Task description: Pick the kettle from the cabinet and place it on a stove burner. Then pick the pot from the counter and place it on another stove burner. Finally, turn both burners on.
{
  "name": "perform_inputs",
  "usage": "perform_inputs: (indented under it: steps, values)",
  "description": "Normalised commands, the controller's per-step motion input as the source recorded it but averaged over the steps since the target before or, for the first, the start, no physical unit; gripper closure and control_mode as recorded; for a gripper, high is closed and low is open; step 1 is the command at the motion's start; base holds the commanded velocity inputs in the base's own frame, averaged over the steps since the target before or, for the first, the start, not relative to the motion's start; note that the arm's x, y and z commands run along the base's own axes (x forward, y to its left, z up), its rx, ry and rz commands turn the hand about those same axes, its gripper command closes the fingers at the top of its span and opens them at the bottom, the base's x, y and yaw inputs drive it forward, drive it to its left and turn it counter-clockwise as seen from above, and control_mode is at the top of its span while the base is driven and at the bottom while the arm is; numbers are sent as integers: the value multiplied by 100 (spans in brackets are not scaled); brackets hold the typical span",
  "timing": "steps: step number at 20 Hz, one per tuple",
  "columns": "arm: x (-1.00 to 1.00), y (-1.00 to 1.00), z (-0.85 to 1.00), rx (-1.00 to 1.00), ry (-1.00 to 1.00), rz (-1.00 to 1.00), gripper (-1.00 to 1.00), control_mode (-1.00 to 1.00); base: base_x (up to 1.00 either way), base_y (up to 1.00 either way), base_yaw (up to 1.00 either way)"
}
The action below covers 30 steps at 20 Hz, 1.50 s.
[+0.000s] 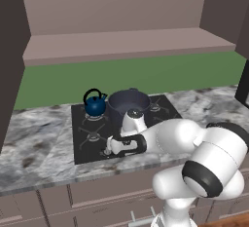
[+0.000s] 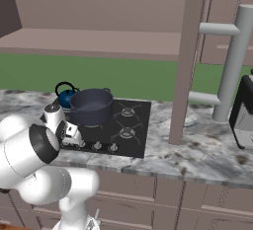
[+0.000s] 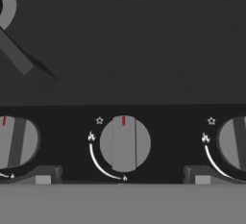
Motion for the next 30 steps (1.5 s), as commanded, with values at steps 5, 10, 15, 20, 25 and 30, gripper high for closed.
perform_inputs:
  steps: [5,10,15,20,25,30]
  values:
    - [0,0,-3,0,0,2,-100,-100,0,0,0]
    - [2,0,-3,0,-1,2,-100,-100,0,0,0]
    - [5,0,-5,0,-1,1,-100,-100,0,0,0]
    - [6,0,-12,0,0,1,-100,-100,0,0,0]
    - [9,0,-14,0,0,2,-100,-100,0,0,0]
    - [10,0,-12,0,0,2,-100,-100,0,0,0]
